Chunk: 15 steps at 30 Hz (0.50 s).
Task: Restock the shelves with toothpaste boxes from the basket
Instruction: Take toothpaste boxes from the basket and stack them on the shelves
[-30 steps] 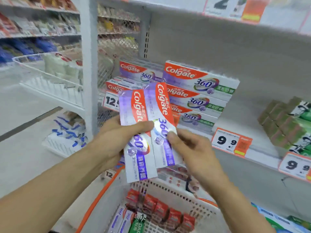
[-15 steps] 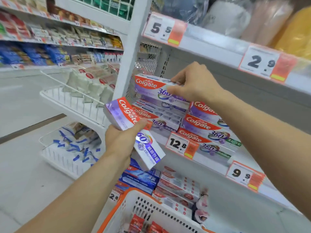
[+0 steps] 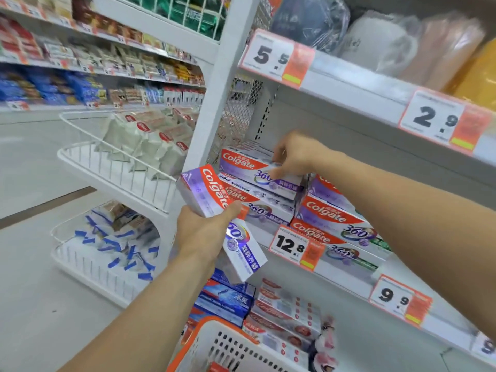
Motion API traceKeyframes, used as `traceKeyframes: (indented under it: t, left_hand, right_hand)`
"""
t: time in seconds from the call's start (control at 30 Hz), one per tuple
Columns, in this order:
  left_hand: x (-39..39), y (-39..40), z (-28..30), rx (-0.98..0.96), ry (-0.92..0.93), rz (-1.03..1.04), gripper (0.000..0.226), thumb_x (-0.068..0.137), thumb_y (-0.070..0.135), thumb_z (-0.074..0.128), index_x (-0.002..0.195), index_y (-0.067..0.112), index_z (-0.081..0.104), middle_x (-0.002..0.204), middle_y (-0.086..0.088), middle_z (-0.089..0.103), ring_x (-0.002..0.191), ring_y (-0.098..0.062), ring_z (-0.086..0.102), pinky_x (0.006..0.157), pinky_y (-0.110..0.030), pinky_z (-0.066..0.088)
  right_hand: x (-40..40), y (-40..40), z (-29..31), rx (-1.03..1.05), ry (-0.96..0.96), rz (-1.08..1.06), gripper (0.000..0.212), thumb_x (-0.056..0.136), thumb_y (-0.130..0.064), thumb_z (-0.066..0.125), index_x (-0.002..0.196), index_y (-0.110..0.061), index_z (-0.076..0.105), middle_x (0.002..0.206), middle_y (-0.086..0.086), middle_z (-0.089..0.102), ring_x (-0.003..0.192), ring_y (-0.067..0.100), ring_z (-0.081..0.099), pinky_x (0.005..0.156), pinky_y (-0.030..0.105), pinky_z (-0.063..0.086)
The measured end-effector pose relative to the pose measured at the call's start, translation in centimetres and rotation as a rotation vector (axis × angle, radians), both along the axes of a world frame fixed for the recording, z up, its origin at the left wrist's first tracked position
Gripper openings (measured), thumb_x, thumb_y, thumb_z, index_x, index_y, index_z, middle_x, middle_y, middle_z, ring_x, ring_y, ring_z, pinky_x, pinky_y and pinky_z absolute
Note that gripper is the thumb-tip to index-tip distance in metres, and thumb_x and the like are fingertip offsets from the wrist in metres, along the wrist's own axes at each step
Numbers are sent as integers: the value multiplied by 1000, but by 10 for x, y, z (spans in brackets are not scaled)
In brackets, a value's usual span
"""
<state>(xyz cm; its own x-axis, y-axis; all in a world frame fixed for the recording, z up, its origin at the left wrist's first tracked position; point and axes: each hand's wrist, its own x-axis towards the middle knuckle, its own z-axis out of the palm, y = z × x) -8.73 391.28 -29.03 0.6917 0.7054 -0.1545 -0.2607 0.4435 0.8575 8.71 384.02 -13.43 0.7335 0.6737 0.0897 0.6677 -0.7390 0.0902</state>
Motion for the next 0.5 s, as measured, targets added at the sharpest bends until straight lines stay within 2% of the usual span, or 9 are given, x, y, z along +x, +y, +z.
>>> traceKeyframes:
  t: [0.07, 0.13, 0.27, 0.4, 0.43, 0.5]
  left_hand:
    - [2, -2, 1, -21, -18, 17, 41, 67, 16, 92, 100, 10, 70, 87, -6, 78, 72, -24, 76, 66, -37, 60]
    - [2, -4, 2, -25, -23, 18, 39, 69, 14, 90, 103, 9, 70, 87, -6, 78, 73, -25, 76, 66, -37, 60]
    - [4, -6, 3, -33, -4, -2, 44, 69, 16, 90, 108, 9, 70, 90, -6, 78, 75, -25, 76, 70, -43, 63]
    - [3, -10, 8, -27, -21, -24, 40, 72, 22, 88, 106, 12, 69, 89, -5, 78, 72, -24, 76, 62, -38, 60]
    - [4, -10, 9, -28, -27, -35, 33, 75, 22, 86, 103, 14, 69, 87, -5, 78, 71, -24, 76, 61, -36, 59]
    - [6, -8, 13, -72, -51, -48, 16, 82, 20, 79, 94, 17, 70, 84, -5, 78, 71, -24, 76, 68, -39, 59]
  right_hand:
    - [2, 2, -3, -75, -22, 3, 38, 67, -33, 92, 95, -15, 73, 93, 2, 74, 79, 19, 66, 67, 27, 50]
    - [3, 3, -4, -105, -21, 3, 39, 66, -30, 92, 96, -14, 72, 92, 2, 73, 76, 17, 63, 63, 26, 46]
    - [1, 2, -1, -157, -21, -12, 41, 68, -30, 92, 99, -12, 72, 93, 4, 72, 77, 19, 62, 67, 27, 46]
    - [-3, -1, 1, -212, -71, -6, 40, 68, -31, 91, 97, -9, 73, 93, 6, 73, 80, 23, 65, 69, 32, 53]
    - [-7, -1, 1, -186, -128, 32, 39, 71, -32, 88, 97, -9, 72, 94, 6, 73, 82, 24, 66, 69, 33, 54]
    - [-21, -2, 3, -40, -235, 188, 30, 80, -35, 80, 97, -13, 71, 93, 3, 72, 83, 21, 66, 72, 33, 55]
